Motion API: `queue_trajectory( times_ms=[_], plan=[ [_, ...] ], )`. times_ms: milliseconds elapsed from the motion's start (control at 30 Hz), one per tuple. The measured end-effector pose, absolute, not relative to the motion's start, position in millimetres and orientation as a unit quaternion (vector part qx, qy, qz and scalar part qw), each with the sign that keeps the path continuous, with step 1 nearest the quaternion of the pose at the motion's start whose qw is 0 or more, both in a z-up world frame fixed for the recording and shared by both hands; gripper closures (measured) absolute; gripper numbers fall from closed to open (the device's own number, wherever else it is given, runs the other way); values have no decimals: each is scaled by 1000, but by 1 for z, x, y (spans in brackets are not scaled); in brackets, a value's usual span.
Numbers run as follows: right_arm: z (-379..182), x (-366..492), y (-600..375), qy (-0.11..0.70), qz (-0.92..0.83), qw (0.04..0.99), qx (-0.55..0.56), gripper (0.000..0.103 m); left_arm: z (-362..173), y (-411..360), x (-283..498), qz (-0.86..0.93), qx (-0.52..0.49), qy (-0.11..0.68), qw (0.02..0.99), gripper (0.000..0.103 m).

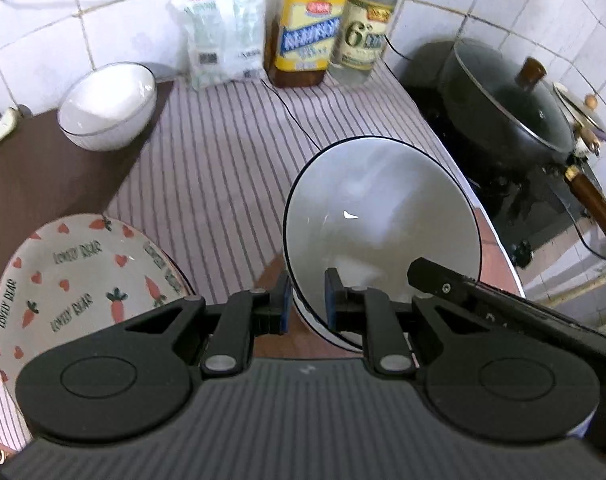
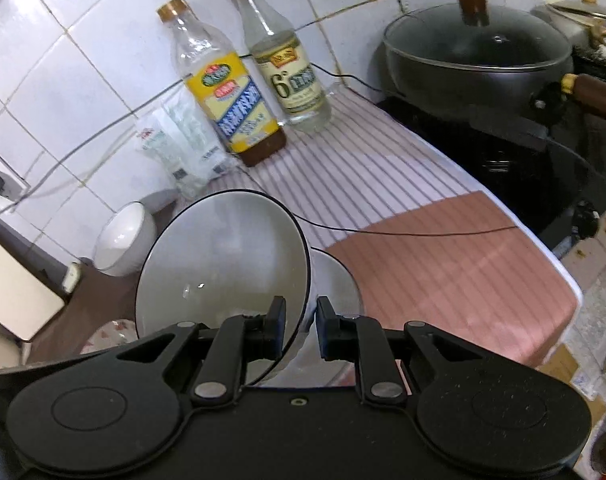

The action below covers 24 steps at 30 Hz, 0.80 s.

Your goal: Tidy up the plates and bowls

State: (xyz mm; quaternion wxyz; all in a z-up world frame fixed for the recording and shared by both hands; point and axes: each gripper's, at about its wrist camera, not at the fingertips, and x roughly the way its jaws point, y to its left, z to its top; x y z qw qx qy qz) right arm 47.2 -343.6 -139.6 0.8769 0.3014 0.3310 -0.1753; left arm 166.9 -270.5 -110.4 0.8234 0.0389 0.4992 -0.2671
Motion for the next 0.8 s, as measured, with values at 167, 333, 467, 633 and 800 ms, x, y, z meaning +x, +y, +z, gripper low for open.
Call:
queue_trajectory(
  times_ms=[167, 333, 467, 633, 800],
  plan=[
    [-140, 42, -342, 327, -190, 881, 286, 83, -114, -275, 164, -276, 47, 505, 816, 88],
    [-141, 39, -343, 334, -195, 878, 281, 83, -117, -281, 161, -277, 59, 515, 809, 88],
    [-144, 39, -343, 343, -195, 875, 281, 83, -119, -285, 162, -275, 74, 524, 803, 88],
    [-149, 42, -342, 344, -199, 872, 285, 84, -122, -287, 164, -270, 81, 530, 800, 88],
    [-152, 45, -341, 344, -200, 873, 284, 84, -124, -288, 168, -263, 78, 538, 797, 87]
  ],
)
